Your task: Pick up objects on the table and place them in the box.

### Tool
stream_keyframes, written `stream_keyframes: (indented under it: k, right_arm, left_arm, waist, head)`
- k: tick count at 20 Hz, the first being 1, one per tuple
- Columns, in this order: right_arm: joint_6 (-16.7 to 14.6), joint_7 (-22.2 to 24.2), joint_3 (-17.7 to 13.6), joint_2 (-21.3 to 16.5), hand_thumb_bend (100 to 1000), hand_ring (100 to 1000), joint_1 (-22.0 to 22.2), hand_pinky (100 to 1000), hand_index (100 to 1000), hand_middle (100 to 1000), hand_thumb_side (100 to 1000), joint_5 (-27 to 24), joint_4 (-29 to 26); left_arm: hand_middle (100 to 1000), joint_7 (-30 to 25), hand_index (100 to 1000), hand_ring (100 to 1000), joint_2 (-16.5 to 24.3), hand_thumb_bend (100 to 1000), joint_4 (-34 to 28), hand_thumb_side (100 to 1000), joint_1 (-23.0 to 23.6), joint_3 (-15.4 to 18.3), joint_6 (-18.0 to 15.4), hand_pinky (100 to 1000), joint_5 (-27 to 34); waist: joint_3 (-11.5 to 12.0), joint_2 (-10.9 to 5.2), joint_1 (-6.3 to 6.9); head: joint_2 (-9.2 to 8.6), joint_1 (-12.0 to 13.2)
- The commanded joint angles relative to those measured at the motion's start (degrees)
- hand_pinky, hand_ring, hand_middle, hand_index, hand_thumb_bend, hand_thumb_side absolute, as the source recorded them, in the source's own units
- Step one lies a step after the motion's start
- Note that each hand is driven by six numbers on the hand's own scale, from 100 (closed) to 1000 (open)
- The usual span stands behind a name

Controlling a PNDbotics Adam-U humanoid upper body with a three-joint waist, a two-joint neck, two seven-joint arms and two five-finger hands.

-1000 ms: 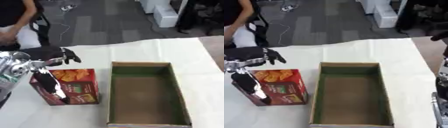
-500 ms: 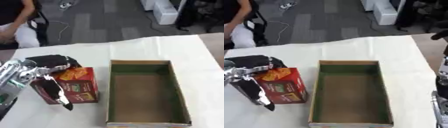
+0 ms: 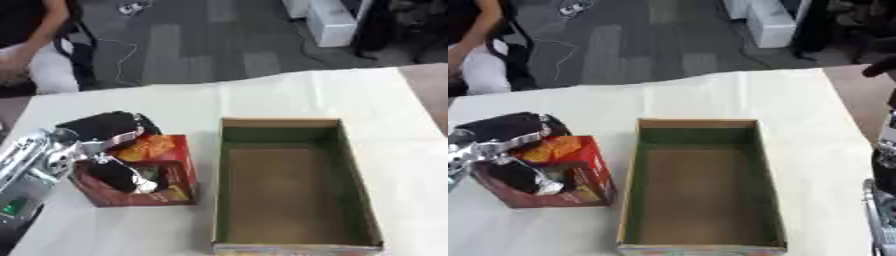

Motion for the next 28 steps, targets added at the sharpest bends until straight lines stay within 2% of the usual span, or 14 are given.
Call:
stream_keyframes:
  k: [1,2,6,14,18,22,25,28]
  right_arm:
    - [0.07,0.11,-0.33,-0.24,100,615,-0.81,419,806,711,875,-0.15,-0.77]
    - [0.11,0.13,-0.34,-0.23,100,615,-0.80,419,806,711,877,-0.17,-0.77]
    - [0.26,0.22,-0.32,-0.22,100,615,-0.79,418,806,710,876,-0.23,-0.77]
    - [0.88,0.72,-0.14,-0.42,100,615,-0.45,418,806,710,870,-0.48,-0.77]
    - [1.15,0.88,-0.16,-0.51,100,614,-0.35,416,805,709,870,-0.56,-0.77]
    - [1.45,0.91,-0.25,-0.38,100,613,-0.28,413,805,707,871,-0.66,-0.77]
    - [1.67,0.87,-0.33,-0.33,100,613,-0.26,414,804,708,872,-0.69,-0.77]
    - [1.84,0.87,-0.34,-0.19,100,612,-0.23,412,803,706,872,-0.69,-0.77]
  left_arm:
    - [184,6.47,322,176,0.62,100,-0.68,100,-0.13,0.76,0.25,100,-4.60]
    - [125,8.92,261,100,0.53,100,-1.04,100,-0.13,0.97,0.14,100,-6.02]
    - [116,15.09,258,100,0.54,100,-1.39,100,-0.11,1.42,0.14,100,-8.16]
    - [139,15.47,276,100,4.32,100,0.87,100,-4.05,4.43,0.07,100,-7.04]
    - [142,17.87,274,100,5.79,100,-0.81,100,-6.46,6.19,0.12,100,-6.62]
    - [120,21.98,253,102,4.16,100,-4.66,100,-7.83,7.41,0.70,100,-3.09]
    - [110,23.32,243,100,3.19,100,-7.36,100,-8.18,6.38,0.04,100,1.63]
    - [101,22.38,241,100,2.68,100,-9.42,100,-8.52,4.86,-0.84,100,5.54]
  waist:
    - [-0.02,-0.46,-0.26]
    - [-0.03,-0.45,-0.30]
    - [-0.01,-0.54,-0.34]
    - [0.45,-1.52,0.04]
    - [0.44,-1.81,0.10]
    - [0.45,-1.91,0.05]
    - [0.27,-1.92,0.01]
    - [0.03,-1.89,0.10]
  head:
    - [0.13,0.49]
    - [0.15,0.49]
    - [0.29,0.54]
    - [0.46,0.36]
    - [0.47,0.13]
    - [0.64,0.35]
    - [0.73,0.63]
    - [0.77,0.74]
